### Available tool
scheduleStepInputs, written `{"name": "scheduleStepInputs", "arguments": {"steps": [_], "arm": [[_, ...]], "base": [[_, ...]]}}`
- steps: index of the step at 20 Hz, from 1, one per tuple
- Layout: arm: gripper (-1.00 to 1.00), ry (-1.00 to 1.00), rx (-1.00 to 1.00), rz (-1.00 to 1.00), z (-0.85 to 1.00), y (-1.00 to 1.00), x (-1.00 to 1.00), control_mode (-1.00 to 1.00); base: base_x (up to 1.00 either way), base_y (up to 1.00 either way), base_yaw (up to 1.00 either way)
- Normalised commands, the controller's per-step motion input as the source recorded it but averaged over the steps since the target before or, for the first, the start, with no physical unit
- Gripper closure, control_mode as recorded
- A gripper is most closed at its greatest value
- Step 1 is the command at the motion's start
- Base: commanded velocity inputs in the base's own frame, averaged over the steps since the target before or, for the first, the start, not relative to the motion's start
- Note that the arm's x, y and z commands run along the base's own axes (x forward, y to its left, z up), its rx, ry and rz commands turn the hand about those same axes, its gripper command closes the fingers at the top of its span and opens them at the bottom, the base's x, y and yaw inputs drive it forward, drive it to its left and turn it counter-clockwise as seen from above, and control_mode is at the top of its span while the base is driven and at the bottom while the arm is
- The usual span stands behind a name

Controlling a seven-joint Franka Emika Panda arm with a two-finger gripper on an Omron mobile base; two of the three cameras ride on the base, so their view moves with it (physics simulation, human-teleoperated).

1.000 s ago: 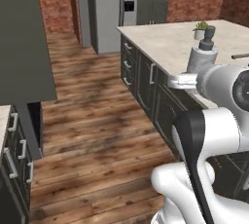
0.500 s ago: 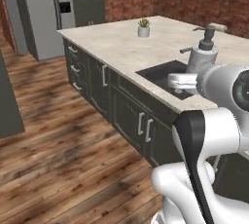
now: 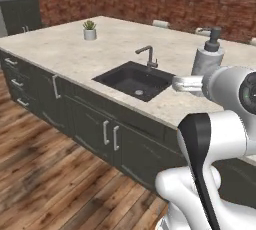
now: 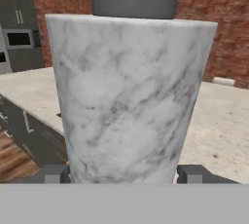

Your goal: Locate and retrieve the soap dispenser and sponge from the cabinet. Place them next to the sink.

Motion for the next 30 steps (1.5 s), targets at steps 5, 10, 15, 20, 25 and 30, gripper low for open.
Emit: {"name": "scheduleStepInputs", "arguments": {"steps": [5,10,15,20,25,30], "arm": [[1.00,0.00,0.00,0.00,0.00,0.00,0.00,1.00],[1.00,0.00,0.00,0.00,0.00,0.00,0.00,1.00],[1.00,0.00,0.00,0.00,0.00,0.00,0.00,1.00],[1.00,0.00,0.00,0.00,0.00,0.00,0.00,1.00],[1.00,0.00,0.00,0.00,0.00,0.00,0.00,1.00],[1.00,0.00,0.00,0.00,0.00,0.00,0.00,1.00]], "base": [[0.02,0.01,-0.48],[0.18,0.14,-0.41],[0.39,0.44,-0.29],[0.22,0.51,-0.26],[0.25,0.12,-0.18],[0.22,0.01,-0.23]]}}
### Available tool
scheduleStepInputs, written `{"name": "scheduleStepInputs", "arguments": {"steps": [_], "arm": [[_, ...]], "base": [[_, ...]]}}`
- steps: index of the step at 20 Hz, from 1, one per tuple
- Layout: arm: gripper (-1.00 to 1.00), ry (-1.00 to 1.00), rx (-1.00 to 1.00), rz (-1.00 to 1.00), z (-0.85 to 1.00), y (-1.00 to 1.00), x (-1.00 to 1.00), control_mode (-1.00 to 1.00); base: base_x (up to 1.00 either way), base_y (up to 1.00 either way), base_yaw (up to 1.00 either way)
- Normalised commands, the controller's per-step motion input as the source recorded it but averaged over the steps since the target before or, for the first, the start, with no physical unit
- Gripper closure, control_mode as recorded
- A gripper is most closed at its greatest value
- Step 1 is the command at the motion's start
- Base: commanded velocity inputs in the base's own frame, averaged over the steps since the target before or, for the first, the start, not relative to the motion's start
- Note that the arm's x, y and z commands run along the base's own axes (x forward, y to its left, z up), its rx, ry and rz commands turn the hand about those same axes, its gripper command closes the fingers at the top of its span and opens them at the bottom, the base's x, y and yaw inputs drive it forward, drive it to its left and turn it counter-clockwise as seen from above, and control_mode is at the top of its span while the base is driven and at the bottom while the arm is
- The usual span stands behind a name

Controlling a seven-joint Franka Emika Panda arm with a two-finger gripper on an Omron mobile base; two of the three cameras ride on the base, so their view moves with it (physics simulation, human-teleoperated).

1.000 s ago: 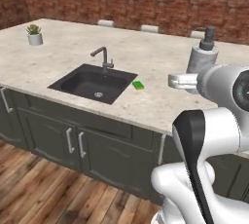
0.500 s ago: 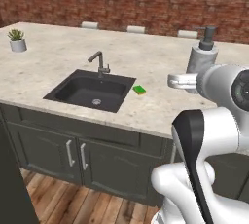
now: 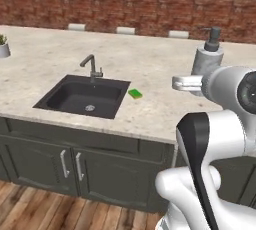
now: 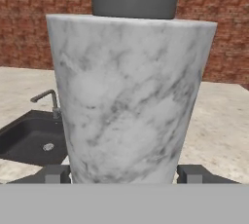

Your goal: Locate and retrieve the soap dispenser and sponge from the cabinet. Place them next to the sink.

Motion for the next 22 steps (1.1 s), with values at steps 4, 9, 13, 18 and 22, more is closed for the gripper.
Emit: {"name": "scheduleStepInputs", "arguments": {"steps": [4,9,13,18,22], "arm": [[1.00,0.00,0.00,0.00,0.00,0.00,0.00,1.00],[1.00,0.00,0.00,0.00,0.00,0.00,0.00,1.00],[1.00,0.00,0.00,0.00,0.00,0.00,0.00,1.00],[1.00,0.00,0.00,0.00,0.00,0.00,0.00,1.00],[1.00,0.00,0.00,0.00,0.00,0.00,0.00,1.00]], "base": [[0.30,0.03,-0.27],[0.51,0.00,-0.22],[0.59,0.00,-0.17],[0.26,0.00,-0.17],[-0.07,0.00,-0.27]]}}
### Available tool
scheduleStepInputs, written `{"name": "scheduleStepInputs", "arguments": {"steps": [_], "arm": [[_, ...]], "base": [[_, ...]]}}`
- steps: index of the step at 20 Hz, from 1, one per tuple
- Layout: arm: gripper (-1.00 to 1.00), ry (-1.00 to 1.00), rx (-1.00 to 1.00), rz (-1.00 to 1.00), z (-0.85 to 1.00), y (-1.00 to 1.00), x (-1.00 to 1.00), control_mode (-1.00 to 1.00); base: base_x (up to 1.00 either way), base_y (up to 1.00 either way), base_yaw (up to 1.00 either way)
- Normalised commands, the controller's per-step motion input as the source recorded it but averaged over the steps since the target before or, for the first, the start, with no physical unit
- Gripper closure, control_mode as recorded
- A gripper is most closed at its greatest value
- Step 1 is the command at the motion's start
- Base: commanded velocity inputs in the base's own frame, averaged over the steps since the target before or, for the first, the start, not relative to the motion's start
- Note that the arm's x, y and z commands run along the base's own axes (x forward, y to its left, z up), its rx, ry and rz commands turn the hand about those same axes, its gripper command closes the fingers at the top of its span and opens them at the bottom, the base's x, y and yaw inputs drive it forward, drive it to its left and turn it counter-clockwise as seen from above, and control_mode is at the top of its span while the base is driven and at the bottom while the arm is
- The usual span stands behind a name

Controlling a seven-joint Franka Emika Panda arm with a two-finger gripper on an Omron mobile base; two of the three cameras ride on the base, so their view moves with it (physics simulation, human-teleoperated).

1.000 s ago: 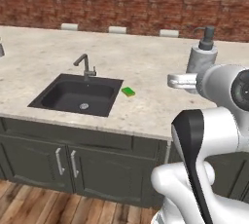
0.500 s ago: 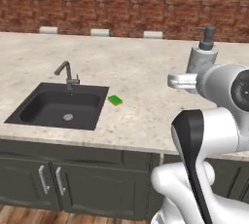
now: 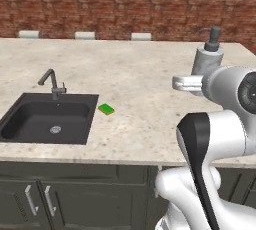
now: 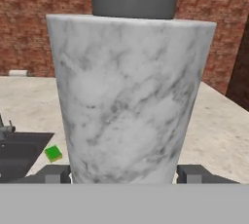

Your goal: Locate and retrieve the soap dispenser and sponge from the cabinet. Place them next to the sink.

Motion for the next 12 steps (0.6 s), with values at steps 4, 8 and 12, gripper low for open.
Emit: {"name": "scheduleStepInputs", "arguments": {"steps": [4,8,12], "arm": [[1.00,0.00,0.00,0.00,0.00,0.00,0.00,1.00],[1.00,0.00,0.00,0.00,0.00,0.00,0.00,1.00],[1.00,0.00,0.00,0.00,0.00,0.00,0.00,1.00]], "base": [[-0.05,0.07,-0.29],[0.03,0.16,-0.29],[0.12,0.30,-0.33]]}}
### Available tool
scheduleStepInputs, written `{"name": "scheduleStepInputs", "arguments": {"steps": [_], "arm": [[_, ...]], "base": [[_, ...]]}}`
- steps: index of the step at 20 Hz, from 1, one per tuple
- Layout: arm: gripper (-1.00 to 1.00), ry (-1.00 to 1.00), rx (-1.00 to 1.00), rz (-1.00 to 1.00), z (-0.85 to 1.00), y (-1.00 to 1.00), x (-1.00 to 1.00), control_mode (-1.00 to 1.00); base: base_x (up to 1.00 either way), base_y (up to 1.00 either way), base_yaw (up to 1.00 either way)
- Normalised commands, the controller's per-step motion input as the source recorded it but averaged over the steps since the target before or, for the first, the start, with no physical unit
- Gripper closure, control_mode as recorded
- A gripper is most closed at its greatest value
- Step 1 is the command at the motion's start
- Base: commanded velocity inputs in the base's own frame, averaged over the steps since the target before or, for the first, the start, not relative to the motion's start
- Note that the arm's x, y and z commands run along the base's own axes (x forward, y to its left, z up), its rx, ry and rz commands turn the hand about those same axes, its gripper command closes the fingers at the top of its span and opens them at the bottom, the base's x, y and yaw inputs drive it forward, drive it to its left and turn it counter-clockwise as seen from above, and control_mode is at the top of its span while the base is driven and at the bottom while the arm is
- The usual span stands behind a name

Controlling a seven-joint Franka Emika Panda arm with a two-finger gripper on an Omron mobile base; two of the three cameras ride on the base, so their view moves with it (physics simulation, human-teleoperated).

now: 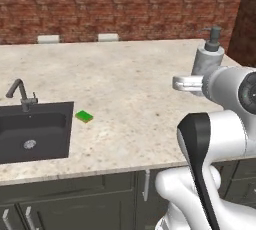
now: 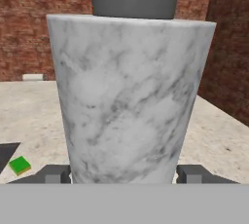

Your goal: Locate and retrieve the soap dispenser and sponge from the cabinet. Place them next to the sink.

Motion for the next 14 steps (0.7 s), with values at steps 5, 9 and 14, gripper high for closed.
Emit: {"name": "scheduleStepInputs", "arguments": {"steps": [5,9,14], "arm": [[1.00,0.00,0.00,0.00,0.00,0.00,0.00,1.00],[1.00,0.00,0.00,0.00,0.00,0.00,0.00,1.00],[1.00,0.00,0.00,0.00,0.00,0.00,0.00,1.00]], "base": [[-0.04,0.38,-0.24],[-0.10,0.51,-0.20],[-0.11,0.65,-0.19]]}}
